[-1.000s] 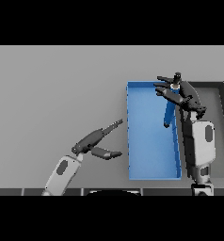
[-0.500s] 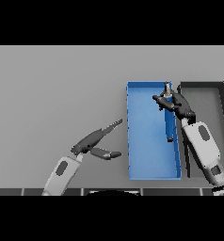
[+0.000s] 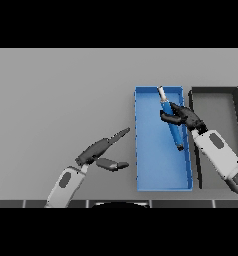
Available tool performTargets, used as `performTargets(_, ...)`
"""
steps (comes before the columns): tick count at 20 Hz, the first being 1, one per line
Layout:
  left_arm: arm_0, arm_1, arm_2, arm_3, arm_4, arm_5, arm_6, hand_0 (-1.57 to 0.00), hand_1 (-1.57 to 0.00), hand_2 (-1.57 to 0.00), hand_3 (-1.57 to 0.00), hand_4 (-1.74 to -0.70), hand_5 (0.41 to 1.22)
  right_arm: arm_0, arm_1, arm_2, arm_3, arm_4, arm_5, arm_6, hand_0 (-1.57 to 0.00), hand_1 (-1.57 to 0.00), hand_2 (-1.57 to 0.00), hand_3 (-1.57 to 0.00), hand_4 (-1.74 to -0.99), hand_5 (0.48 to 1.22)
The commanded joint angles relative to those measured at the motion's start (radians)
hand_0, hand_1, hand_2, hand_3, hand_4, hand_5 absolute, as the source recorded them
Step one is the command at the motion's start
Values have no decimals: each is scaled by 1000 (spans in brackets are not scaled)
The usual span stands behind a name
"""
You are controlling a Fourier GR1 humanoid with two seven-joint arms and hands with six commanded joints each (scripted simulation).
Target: Pick up the blue pipe and place it into the blue bin.
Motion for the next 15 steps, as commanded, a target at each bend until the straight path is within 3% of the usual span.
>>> performTargets(1, 0, -1, -3, -1, -2, 0, 5, 1, 1, 1, 1, -885, 427, -12, -5, 24, 8, 0, 1, 1, -63, -58, -58, -34, -1056, 817)
performTargets(7, -6, -1, 1, 15, -13, 8, -1, 1, 1, 1, 1, -888, 429, -50, -36, 98, 21, -10, -12, 1, -16, -14, -14, -8, -1030, 682)
performTargets(15, -9, -4, 4, 28, -10, 5, -16, 1, 1, 1, 1, -885, 431, -62, -39, 115, 20, -22, 11, 0, -6, -5, -5, -3, -1022, 643)
